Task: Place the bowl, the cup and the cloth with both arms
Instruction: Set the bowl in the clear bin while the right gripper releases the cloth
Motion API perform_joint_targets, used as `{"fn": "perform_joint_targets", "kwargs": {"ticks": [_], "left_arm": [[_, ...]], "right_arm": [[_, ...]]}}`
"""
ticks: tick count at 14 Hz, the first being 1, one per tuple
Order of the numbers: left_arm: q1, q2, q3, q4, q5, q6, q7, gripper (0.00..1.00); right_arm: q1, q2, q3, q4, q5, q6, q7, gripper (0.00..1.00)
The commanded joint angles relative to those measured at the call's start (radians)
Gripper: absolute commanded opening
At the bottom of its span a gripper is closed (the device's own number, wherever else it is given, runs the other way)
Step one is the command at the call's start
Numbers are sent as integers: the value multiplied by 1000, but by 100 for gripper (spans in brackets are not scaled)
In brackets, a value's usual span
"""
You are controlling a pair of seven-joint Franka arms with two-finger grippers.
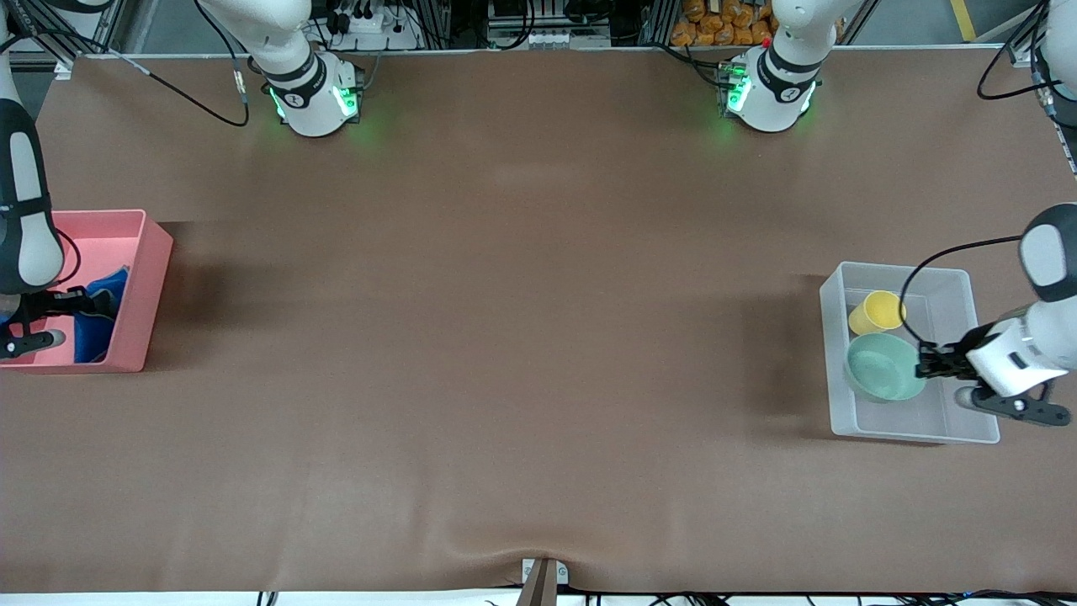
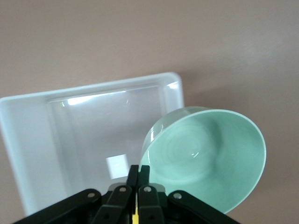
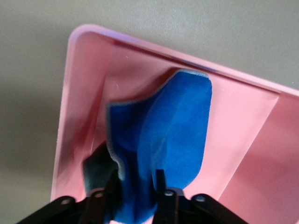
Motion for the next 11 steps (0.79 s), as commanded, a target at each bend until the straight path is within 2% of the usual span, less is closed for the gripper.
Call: {"fn": "perform_joint_targets", "kwargs": {"ticks": [1,5,7,11], "left_arm": [[51,60,-8,31,15,-3,76,0],[51,113,15,67,22,12,77,0],[52,140,35,67,53,26,77,0],[52,188,58,65,64,59,83,0]], "right_arm": [[23,-16,2,25,23,-21,12,100],[45,-37,4,203,170,-277,12,100],[81,-76,1,222,229,-291,56,100],[204,-106,1,228,218,-285,373,100]]}}
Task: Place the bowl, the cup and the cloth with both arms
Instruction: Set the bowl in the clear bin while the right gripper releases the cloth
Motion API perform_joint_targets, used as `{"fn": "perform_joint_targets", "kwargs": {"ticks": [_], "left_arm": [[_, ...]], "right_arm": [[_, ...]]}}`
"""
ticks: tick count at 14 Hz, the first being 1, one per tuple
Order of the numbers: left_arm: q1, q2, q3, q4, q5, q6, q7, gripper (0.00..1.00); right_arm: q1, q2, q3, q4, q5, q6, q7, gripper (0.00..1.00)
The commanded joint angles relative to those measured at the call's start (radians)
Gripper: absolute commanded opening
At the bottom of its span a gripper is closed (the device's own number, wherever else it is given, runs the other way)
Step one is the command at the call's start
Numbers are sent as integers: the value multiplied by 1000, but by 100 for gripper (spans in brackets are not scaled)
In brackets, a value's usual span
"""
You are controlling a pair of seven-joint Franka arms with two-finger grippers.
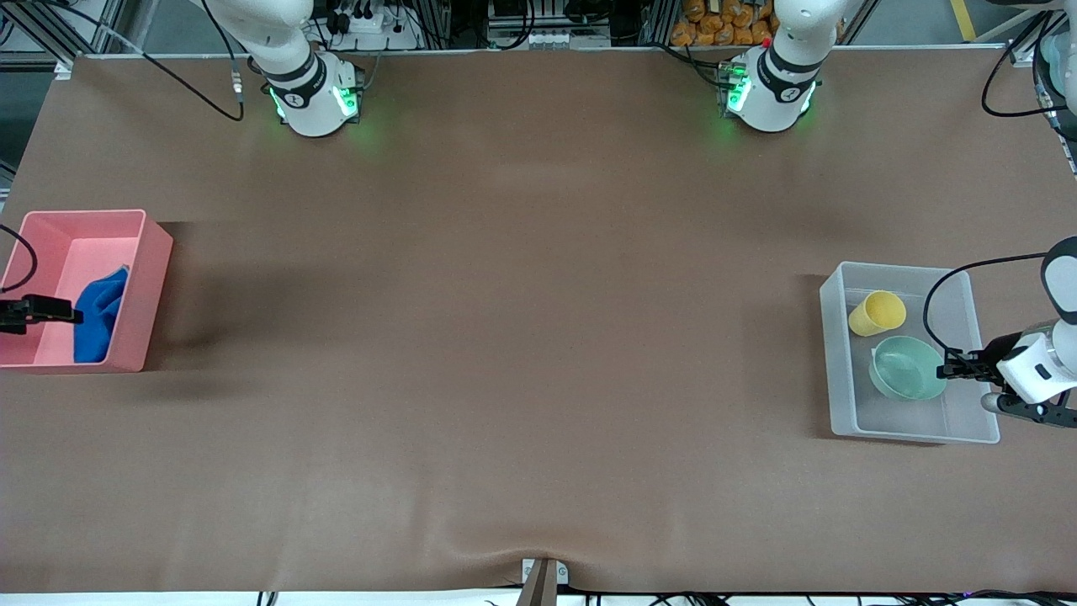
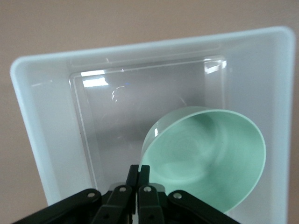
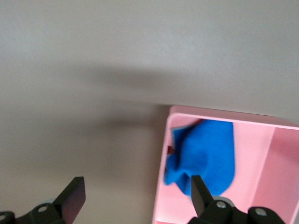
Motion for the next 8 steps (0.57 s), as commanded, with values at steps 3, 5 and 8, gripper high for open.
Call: {"fn": "perform_joint_targets", "kwargs": {"ticks": [3,5,8], "left_arm": [[-8,51,7,24,27,15,13,0],[-13,62,7,24,27,16,12,8],[-11,57,19,25,28,18,15,100]], "right_arm": [[134,-45,-6,-4,10,-18,300,100],[180,-77,-5,-4,18,-57,398,100],[255,-140,-5,-13,20,-134,541,100]]}}
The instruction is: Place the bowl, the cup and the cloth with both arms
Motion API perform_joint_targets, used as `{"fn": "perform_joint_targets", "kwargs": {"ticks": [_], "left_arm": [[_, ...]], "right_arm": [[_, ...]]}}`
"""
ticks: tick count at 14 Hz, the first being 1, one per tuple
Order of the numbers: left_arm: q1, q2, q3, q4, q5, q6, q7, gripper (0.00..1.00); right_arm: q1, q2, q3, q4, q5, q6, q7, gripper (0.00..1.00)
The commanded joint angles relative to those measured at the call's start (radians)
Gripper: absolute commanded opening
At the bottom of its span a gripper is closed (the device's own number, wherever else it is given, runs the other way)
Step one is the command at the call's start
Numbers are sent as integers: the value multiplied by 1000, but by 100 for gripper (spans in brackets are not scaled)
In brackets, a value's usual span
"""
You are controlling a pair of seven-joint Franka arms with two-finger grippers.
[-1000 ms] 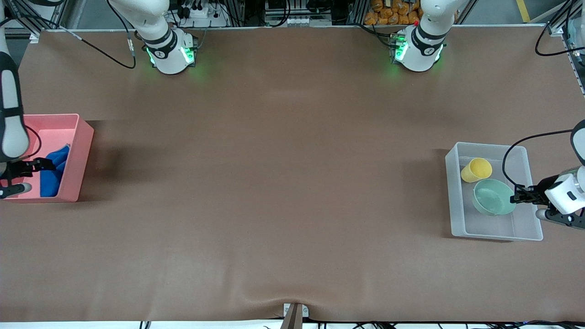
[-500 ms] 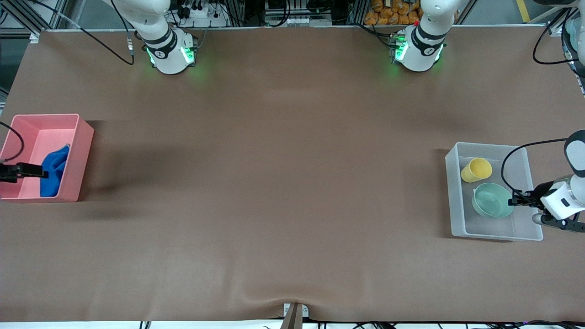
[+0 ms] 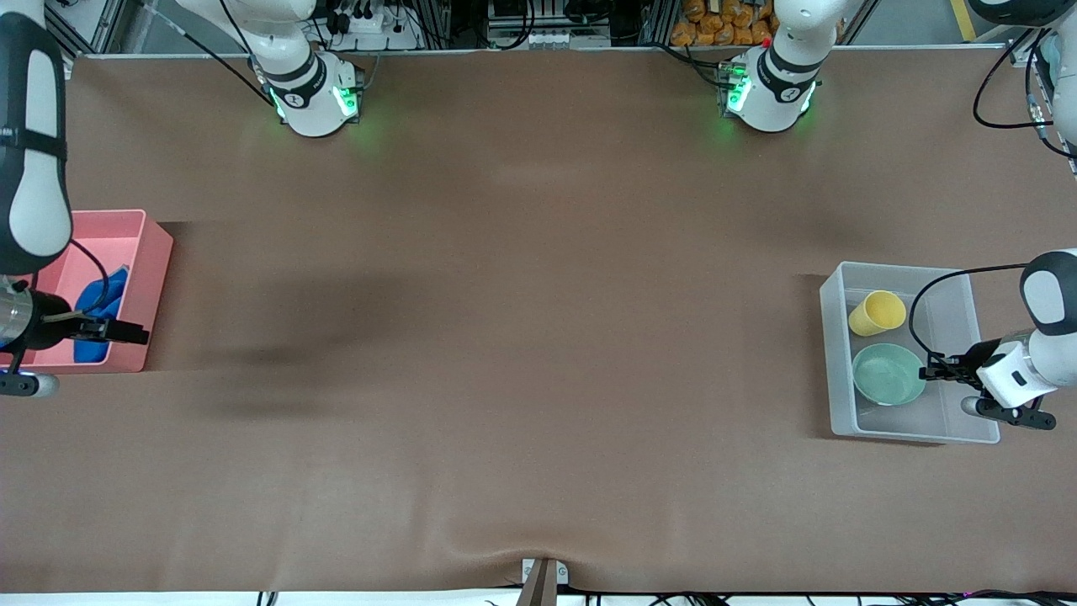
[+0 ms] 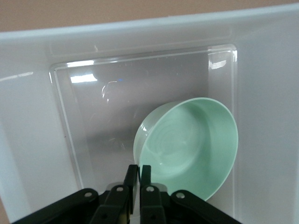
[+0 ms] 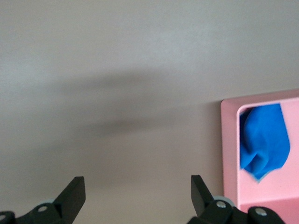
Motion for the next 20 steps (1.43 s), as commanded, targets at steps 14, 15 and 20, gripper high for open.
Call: {"fn": "perform_joint_targets", "kwargs": {"ticks": [14,15,20], "left_arm": [[-4,-317,-125,26,6,-123,-5,100],[-4,-343,-135,26,6,-142,-16,100],[-1,-446,-156,56,-115,-316,-201,100]], "right_arm": [[49,-377,-14,-13,39,-363,-72,100],[48,-369,-15,-13,37,-346,-101,100],[34,-351,-17,-19,33,-324,-164,100]]}}
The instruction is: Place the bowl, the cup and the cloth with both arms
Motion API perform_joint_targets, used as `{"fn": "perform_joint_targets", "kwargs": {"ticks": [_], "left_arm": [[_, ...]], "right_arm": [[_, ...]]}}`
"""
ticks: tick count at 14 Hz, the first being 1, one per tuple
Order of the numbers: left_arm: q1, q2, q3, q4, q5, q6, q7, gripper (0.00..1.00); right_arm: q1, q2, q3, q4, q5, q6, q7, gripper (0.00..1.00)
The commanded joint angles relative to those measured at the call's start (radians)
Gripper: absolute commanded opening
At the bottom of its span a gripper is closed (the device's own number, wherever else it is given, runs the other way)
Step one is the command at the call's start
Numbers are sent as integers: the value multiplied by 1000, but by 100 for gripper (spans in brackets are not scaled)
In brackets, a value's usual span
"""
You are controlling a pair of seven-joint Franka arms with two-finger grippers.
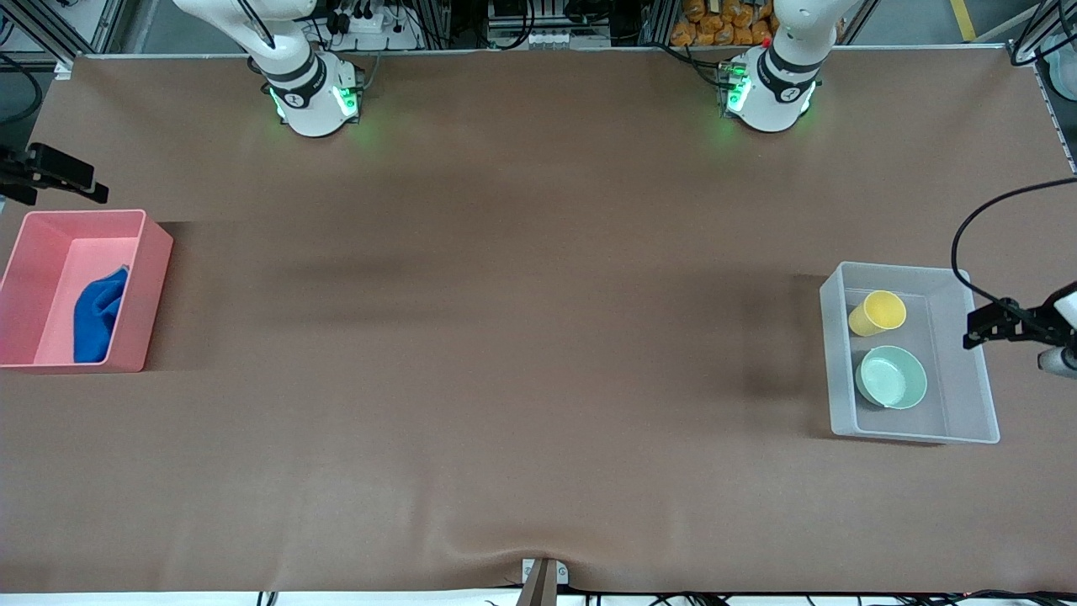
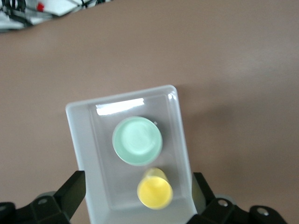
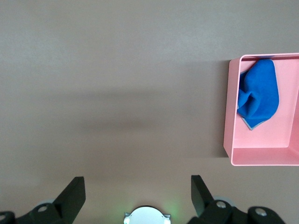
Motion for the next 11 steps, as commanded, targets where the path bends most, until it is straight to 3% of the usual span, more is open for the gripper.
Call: {"fn": "perform_joint_targets", "kwargs": {"ticks": [1,5,6,8,11], "left_arm": [[8,-72,-6,1,-84,-88,-152,100],[-9,-102,-26,5,-119,-94,-335,100],[-74,-113,0,5,-109,-96,-335,100],[-232,-188,202,-1,-114,-100,-321,100],[-482,-230,416,2,-123,-143,-413,100]], "right_arm": [[-20,-7,9,2,-15,2,-68,100],[-18,-7,11,4,-14,4,-68,100],[-18,-5,12,4,-12,5,-68,100],[-17,-4,12,-1,-9,28,-68,100],[-20,2,12,-4,-5,51,-66,100]]}}
